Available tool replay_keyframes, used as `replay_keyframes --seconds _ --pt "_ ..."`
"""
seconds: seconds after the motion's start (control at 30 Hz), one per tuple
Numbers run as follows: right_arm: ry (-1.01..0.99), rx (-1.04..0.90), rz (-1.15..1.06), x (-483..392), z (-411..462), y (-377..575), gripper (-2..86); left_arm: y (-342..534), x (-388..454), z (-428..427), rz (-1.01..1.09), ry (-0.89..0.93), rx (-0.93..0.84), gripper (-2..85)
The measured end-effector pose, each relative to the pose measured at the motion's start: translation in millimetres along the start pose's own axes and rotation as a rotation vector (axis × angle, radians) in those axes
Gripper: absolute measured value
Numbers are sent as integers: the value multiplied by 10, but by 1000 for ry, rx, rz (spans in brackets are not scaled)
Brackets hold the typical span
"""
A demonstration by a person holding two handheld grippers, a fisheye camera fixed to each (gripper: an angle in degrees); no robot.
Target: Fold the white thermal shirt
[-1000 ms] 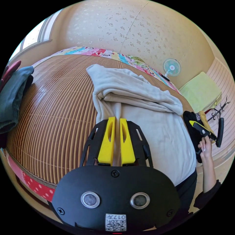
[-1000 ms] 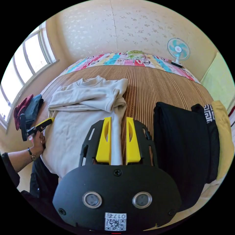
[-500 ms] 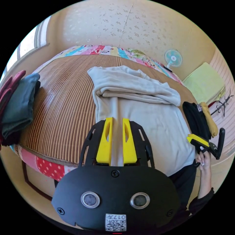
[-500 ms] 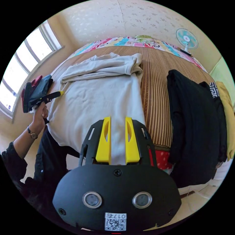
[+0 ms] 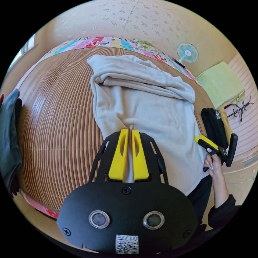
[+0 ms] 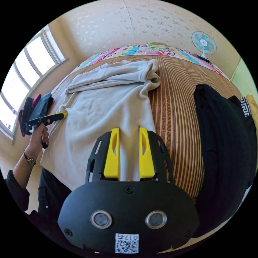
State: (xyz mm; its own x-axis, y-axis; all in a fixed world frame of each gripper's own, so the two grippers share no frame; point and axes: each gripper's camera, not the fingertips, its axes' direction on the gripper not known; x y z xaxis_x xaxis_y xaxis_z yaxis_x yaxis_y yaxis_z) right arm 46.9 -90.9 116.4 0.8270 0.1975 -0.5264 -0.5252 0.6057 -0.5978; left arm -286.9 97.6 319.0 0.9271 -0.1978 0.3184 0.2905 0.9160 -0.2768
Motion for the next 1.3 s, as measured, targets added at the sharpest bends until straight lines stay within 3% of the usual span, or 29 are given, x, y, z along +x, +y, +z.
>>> replay_keyframes --seconds 0.1,0.33,0.4,0.47,0.57,0.63,0.83,1.0,1.1,1.17,1.3 --pt "-74 4 104 256 123 -182 71 -346 -36 1 -27 16 33 12" --pt "-62 22 104 342 218 -227 65 -527 585 -309 100 -251 65 33" --pt "-57 24 100 376 237 -239 64 -522 496 -512 77 -173 40 38" --pt "-81 27 110 455 245 -244 62 -333 125 -985 -30 18 29 30" --pt "-128 31 135 602 260 -251 58 421 -404 -1909 -137 269 272 47" --pt "-146 33 143 665 272 -257 58 898 -565 -2303 -166 306 342 71" --pt "-129 36 135 728 308 -290 58 1651 -448 -2286 -270 381 173 102" --pt "-101 37 123 749 329 -318 57 1584 -387 -2253 -305 595 131 44" --pt "-117 37 124 804 327 -307 54 1692 -423 -3061 -222 425 295 41" --pt "-123 41 120 826 330 -286 53 1660 -356 -3287 -135 271 199 37" --pt "-100 48 112 837 367 -277 52 1768 -501 -3331 -224 274 144 42"
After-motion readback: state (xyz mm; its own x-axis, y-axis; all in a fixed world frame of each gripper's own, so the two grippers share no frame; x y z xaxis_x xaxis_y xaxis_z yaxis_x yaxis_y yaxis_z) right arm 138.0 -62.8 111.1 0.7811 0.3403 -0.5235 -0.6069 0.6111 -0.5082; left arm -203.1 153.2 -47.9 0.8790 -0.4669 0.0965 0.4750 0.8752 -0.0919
